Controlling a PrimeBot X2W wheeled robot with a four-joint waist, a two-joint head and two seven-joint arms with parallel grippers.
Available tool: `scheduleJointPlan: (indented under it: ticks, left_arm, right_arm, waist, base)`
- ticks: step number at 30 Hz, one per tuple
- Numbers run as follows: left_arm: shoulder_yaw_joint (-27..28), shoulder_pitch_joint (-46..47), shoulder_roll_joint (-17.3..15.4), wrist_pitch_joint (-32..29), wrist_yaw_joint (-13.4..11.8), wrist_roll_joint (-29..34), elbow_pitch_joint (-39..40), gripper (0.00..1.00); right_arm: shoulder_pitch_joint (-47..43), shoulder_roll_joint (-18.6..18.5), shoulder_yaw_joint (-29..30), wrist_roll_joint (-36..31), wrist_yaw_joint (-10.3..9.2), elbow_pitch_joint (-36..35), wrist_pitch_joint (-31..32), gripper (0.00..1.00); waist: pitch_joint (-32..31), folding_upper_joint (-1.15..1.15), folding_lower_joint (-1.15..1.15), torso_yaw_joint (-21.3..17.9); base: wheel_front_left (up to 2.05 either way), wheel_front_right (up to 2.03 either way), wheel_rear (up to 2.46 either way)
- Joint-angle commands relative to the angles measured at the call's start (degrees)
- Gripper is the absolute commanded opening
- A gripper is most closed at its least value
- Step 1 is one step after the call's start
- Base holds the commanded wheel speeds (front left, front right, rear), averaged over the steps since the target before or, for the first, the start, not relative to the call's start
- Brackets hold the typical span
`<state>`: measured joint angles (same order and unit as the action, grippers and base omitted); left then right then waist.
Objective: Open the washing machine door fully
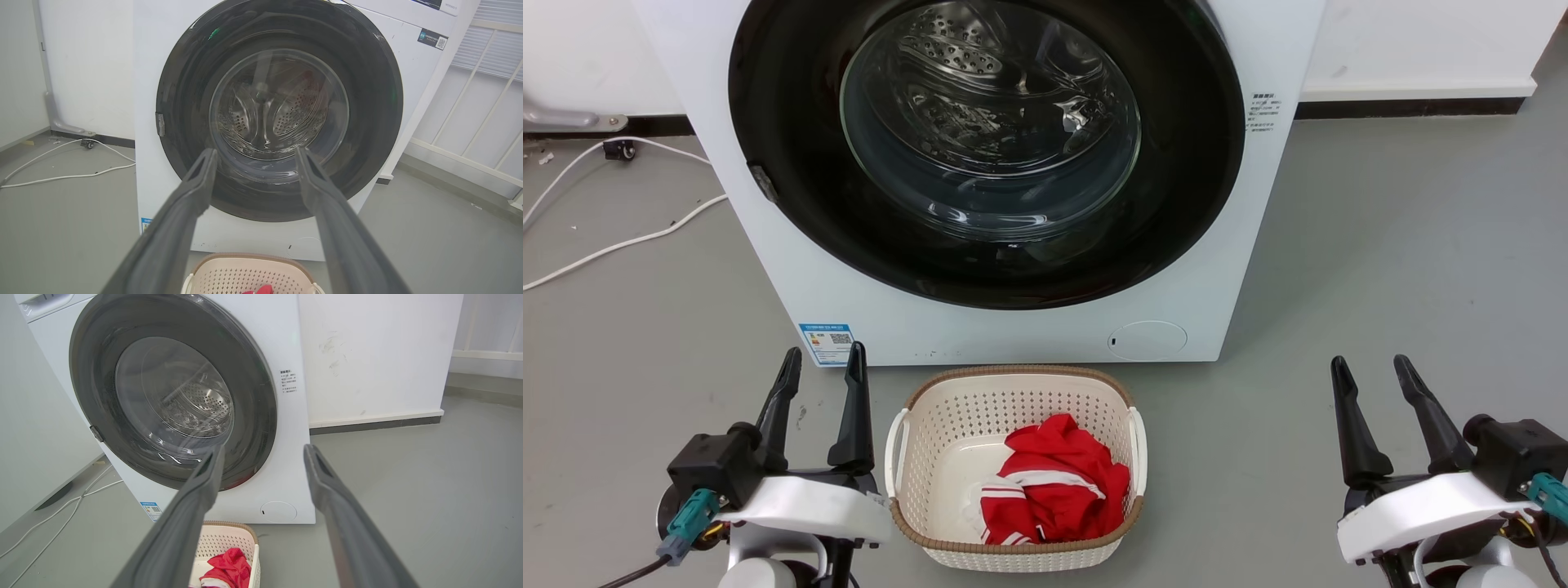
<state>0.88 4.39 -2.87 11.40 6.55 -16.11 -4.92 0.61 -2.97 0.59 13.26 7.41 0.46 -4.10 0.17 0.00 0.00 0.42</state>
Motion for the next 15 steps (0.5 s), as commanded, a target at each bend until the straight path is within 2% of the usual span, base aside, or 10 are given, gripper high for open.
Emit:
scheduleJointPlan:
  ticks: [1, 15]
  left_arm:
    - [-0.1, 0.8, -0.2, 0.6, -0.2, 1.3, 0.5, 1.0]
    - [-0.4, 0.5, -0.4, 2.2, -0.4, 7.9, -0.1, 1.0]
  right_arm:
    - [-0.4, 0.1, -0.1, -1.2, 0.1, -0.6, -0.4, 1.0]
    - [-0.9, 0.1, 0.0, -6.6, 0.06, -0.9, -1.0, 1.0]
  waist:
    - [0.0, 0.0, 0.0, 0.0]
    - [0.1, 0.0, 0.0, 0.2]
  base:
    - [0.0, 0.0, 0.0]
    - [0.0, 0.0, 0.0]
